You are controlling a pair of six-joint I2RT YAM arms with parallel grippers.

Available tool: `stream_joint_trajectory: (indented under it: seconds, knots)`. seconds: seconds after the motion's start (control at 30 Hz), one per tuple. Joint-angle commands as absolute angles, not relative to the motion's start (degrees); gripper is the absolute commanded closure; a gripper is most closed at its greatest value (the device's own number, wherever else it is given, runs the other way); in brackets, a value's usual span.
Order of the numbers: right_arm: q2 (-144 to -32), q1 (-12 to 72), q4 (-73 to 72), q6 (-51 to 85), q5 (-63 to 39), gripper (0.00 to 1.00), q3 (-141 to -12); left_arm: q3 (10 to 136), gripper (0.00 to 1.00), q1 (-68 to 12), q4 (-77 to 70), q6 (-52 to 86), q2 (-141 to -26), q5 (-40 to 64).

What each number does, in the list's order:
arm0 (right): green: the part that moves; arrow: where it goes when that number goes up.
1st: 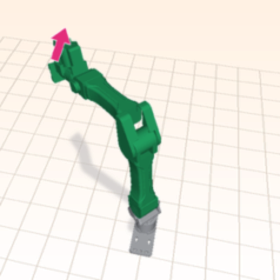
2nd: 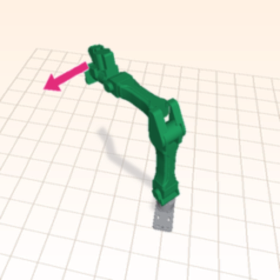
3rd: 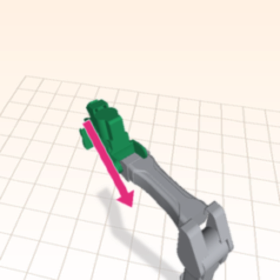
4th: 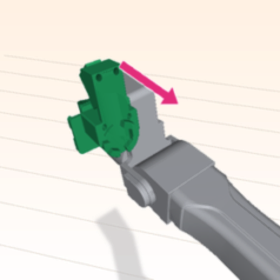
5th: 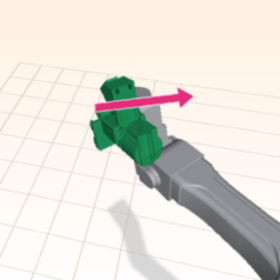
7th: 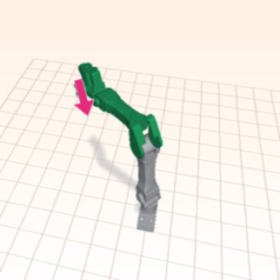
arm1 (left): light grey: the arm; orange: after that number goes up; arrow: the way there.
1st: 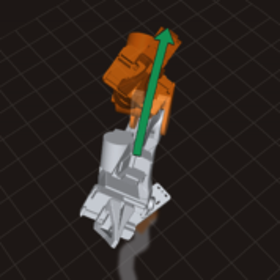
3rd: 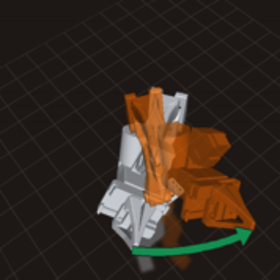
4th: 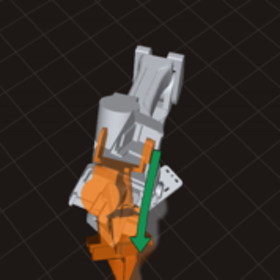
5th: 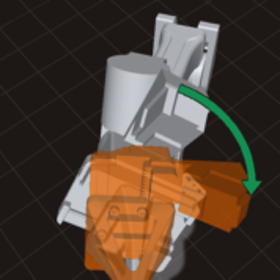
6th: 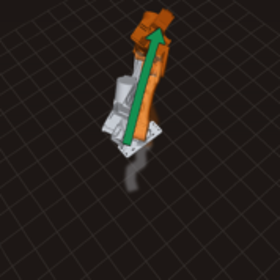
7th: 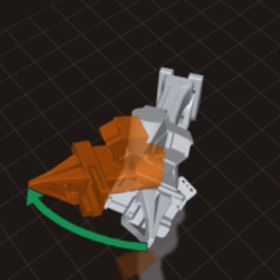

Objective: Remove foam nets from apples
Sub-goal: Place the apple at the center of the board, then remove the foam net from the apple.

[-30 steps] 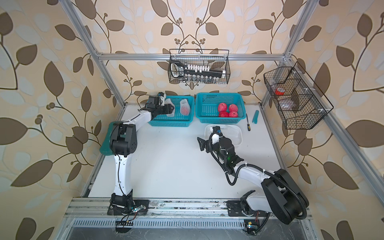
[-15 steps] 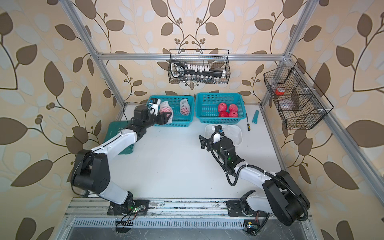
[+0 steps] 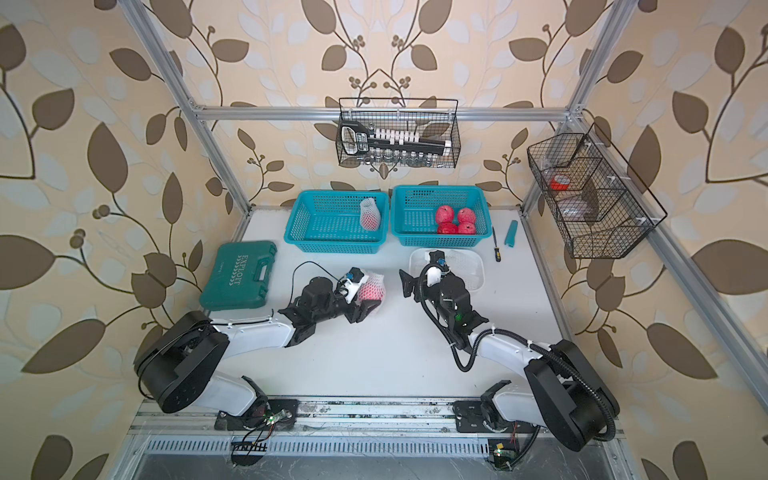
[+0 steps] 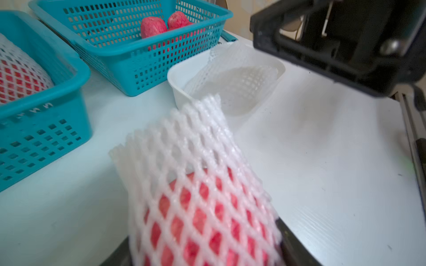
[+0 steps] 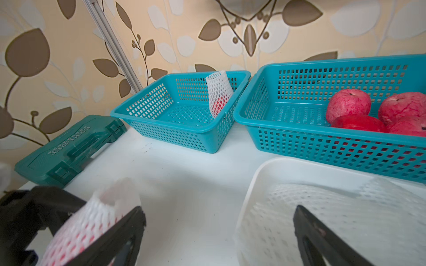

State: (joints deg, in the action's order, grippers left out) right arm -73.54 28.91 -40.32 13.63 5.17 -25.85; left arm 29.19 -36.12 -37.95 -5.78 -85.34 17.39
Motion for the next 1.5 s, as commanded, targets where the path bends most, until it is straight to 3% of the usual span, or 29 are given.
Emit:
stream_joint_trajectory:
  seconds: [0.0, 0.13, 0.2, 0.37, 0.6, 1.07, 1.17, 1.23, 1.4, 1.47]
  knots:
    - [-73.3, 28.5, -39.6, 13.6, 3.6, 0.00, -27.8, 26.8, 0.43, -36.5, -48.7, -7.8, -86.0, 14.7]
    - [-74.9, 26.5, -25.3, 21.8, -0.9, 0.00, -36.0, 26.6, 0.41, -37.7, -48.5, -9.3, -88.0, 13.4]
    - [-76.3, 24.8, -15.9, 26.0, -8.0, 0.00, -41.0, 26.2, 0.40, -38.2, -48.9, -9.6, -88.5, 12.7]
    - [-79.4, 24.7, -0.2, 26.2, -18.8, 0.01, -49.8, 25.5, 0.40, -38.8, -51.5, -9.5, -90.3, 11.3]
    - [-89.6, 24.9, 4.2, 28.4, -30.6, 0.06, -55.5, 25.9, 0.40, -40.1, -51.9, -10.4, -91.5, 9.3]
    - [-98.7, 27.4, 1.1, 28.1, -34.2, 0.11, -58.1, 24.9, 0.38, -41.2, -53.3, -10.3, -92.6, 7.5]
    - [-99.0, 27.5, 0.0, 28.3, -34.7, 0.18, -58.3, 25.0, 0.38, -41.3, -52.9, -10.5, -92.6, 7.3]
    - [-99.4, 27.5, -0.2, 28.3, -35.4, 0.27, -58.7, 25.2, 0.37, -41.2, -52.6, -10.5, -92.6, 7.1]
    - [-100.5, 27.6, 0.5, 28.2, -37.7, 0.64, -60.1, 25.8, 0.34, -41.2, -52.0, -10.6, -93.4, 7.4]
    - [-100.5, 27.6, 0.5, 28.2, -37.9, 0.72, -60.3, 25.8, 0.31, -41.3, -52.0, -10.8, -93.5, 7.3]
